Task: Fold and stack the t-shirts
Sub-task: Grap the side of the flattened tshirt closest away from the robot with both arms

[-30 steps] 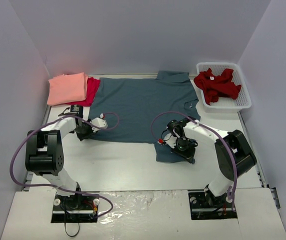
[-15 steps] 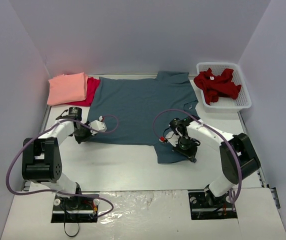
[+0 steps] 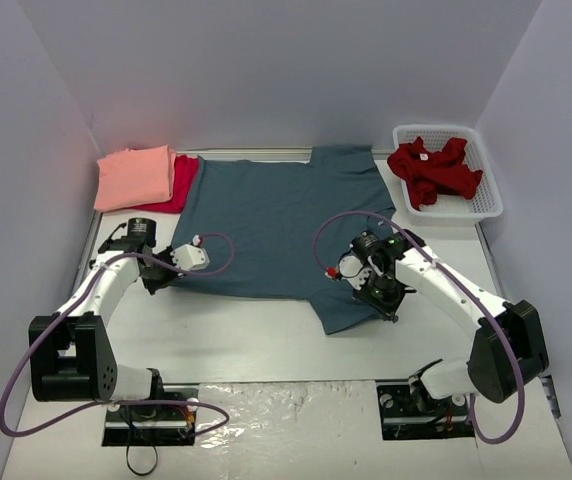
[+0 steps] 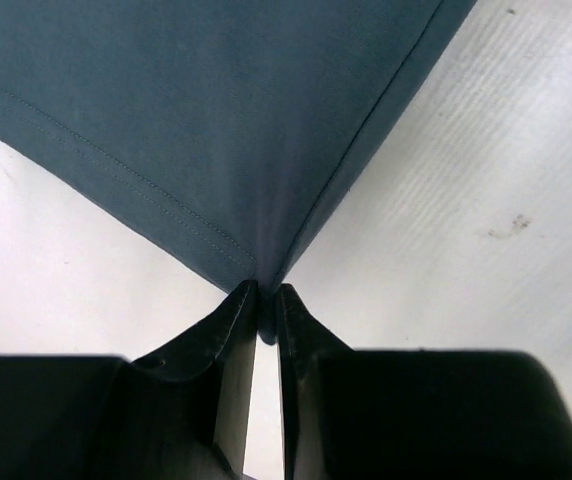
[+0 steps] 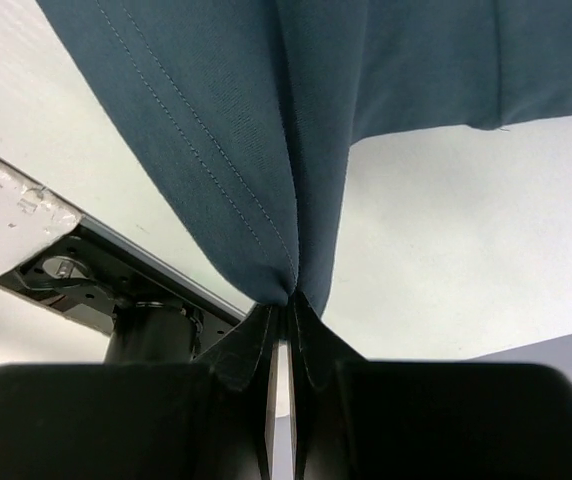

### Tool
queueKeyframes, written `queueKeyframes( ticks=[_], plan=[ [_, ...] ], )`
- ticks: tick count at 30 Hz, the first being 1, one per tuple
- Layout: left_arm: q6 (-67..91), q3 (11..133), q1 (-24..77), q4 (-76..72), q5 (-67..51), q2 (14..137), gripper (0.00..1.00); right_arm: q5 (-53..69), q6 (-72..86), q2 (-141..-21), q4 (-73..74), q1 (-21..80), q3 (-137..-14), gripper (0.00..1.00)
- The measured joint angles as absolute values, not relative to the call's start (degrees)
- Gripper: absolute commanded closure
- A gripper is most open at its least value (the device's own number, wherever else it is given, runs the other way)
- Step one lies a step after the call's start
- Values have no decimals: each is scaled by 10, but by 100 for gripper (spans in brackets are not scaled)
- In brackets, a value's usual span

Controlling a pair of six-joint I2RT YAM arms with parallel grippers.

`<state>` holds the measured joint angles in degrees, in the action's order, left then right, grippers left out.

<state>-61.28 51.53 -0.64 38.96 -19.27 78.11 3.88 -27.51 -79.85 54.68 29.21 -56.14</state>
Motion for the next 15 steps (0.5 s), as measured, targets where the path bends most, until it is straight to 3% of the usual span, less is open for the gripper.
queueKeyframes(
  ticks=[9,12,15],
  plan=[
    [-611,515,11,458,-200,765,90,55,-288,-742,586,290,-584,100],
    [-611,511,12,476,-207,757,97,60,-293,-733,598,285,-585,100],
    [-613,508,12,494,-210,744,98,65,-299,-725,607,281,-589,100]
  ],
)
